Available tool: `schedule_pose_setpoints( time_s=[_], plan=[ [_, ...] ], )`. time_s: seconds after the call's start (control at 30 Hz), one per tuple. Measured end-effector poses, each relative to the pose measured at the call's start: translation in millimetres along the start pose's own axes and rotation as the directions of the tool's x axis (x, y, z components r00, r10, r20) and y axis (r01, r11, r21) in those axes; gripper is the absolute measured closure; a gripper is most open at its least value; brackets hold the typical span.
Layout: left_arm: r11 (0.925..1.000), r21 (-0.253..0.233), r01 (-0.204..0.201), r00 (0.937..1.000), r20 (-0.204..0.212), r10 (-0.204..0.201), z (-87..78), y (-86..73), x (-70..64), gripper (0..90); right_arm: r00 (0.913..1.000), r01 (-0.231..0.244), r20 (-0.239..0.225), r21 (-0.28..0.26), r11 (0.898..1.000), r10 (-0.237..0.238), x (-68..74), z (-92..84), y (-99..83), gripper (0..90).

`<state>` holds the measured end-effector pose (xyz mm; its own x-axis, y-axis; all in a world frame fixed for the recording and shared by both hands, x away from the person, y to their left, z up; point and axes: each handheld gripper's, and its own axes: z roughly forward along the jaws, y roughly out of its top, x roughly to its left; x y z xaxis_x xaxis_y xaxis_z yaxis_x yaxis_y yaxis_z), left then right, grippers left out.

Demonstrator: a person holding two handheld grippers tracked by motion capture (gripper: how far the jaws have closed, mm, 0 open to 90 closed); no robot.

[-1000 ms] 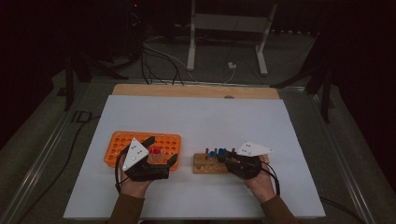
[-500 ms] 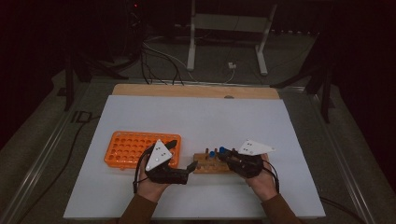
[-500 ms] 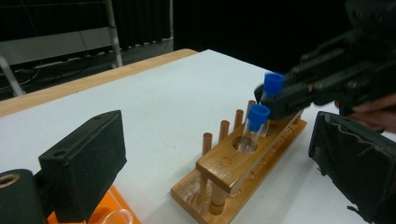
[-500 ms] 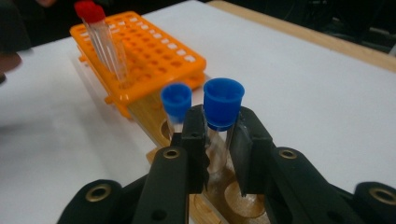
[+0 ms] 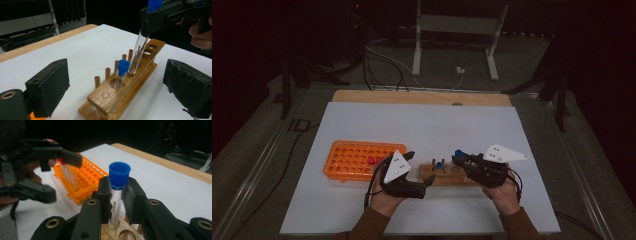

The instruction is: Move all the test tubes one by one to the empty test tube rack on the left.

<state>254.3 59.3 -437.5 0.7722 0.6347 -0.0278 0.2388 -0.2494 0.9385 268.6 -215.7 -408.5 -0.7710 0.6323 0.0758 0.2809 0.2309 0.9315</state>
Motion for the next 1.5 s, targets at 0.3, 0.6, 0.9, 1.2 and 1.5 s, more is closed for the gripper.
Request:
schedule_pose_setpoints(
  time_s=[0.3,0.6,0.9,1.2,1.5],
  plan=[
    [0.9999,0.005,-0.012,0.9988,0.048,0.012,12.7,5.4,-13.8,15.2,0.9985,0.000,-0.055,0.033,0.999,0.002,8.4,1.5,2.4,76.1],
    [0.9987,0.038,-0.035,0.9971,0.069,0.033,20.1,2.8,-25.0,30.1,0.9938,0.016,-0.110,0.049,0.999,-0.011,21.7,7.4,2.7,76.0],
    [0.9980,0.043,-0.047,0.9921,0.119,0.041,21.9,0.1,-26.9,64.8,0.9902,0.027,-0.138,0.068,0.997,-0.018,28.3,13.5,0.2,76.0],
    [0.9968,0.054,-0.059,0.9905,0.128,0.052,21.2,-1.2,-26.4,76.2,0.9884,0.021,-0.151,0.063,0.998,-0.011,28.1,13.3,-0.3,67.1],
    [0.9980,0.054,-0.034,0.9938,0.107,0.028,14.8,-4.7,-17.7,76.2,0.9915,-0.019,-0.128,0.042,0.999,0.024,19.8,9.2,0.2,30.8]
  ],
)
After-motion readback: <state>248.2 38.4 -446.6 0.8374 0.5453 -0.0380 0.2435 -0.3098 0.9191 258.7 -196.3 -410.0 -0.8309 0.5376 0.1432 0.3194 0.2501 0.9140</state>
